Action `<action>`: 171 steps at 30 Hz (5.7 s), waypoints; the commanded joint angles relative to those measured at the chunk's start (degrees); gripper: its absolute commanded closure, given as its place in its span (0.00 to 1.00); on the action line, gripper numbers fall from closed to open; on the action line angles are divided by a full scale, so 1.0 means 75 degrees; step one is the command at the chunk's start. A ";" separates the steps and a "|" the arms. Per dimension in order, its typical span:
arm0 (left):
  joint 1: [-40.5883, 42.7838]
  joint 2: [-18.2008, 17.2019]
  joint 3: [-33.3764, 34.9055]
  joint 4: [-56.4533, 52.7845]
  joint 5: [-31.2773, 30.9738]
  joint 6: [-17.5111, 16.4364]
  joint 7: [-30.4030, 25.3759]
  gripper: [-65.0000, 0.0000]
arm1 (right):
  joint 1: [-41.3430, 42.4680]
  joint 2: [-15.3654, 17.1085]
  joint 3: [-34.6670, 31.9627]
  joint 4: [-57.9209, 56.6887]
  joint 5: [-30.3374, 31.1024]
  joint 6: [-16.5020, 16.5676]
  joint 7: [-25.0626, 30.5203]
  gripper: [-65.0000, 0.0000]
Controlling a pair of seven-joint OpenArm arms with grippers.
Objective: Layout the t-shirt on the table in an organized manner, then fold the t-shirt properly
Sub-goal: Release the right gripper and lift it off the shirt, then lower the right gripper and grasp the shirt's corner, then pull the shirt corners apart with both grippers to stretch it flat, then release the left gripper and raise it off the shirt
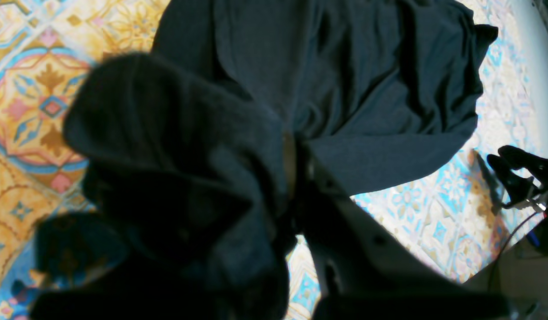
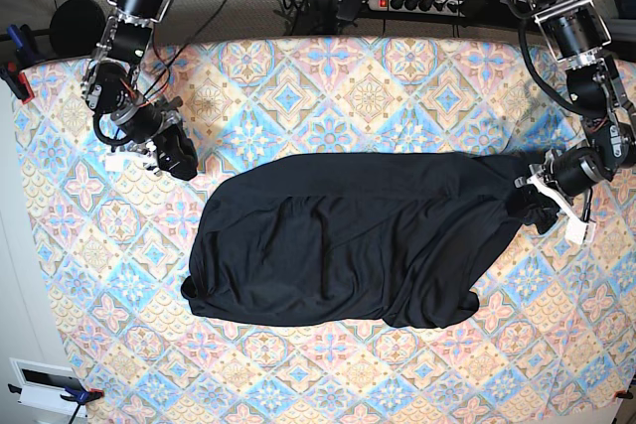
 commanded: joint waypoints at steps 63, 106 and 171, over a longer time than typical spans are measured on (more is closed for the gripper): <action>-0.0064 -0.0167 -0.0037 0.0115 -0.0147 -0.0041 -0.0400 1.00 | 0.0923 0.0131 -0.2563 0.0735 -0.2687 -0.2224 0.1545 0.73; 0.0780 -0.0202 -0.0037 0.0115 -0.0170 -0.0053 0.0022 1.00 | 0.0442 0.1033 -0.2399 0.0255 -0.0858 -0.1497 0.1545 1.00; 0.3300 -0.1093 0.0280 0.0115 -0.1518 -0.0064 0.0280 0.39 | -0.0636 0.1303 -0.2399 0.0266 -0.0847 -0.1497 0.1545 1.00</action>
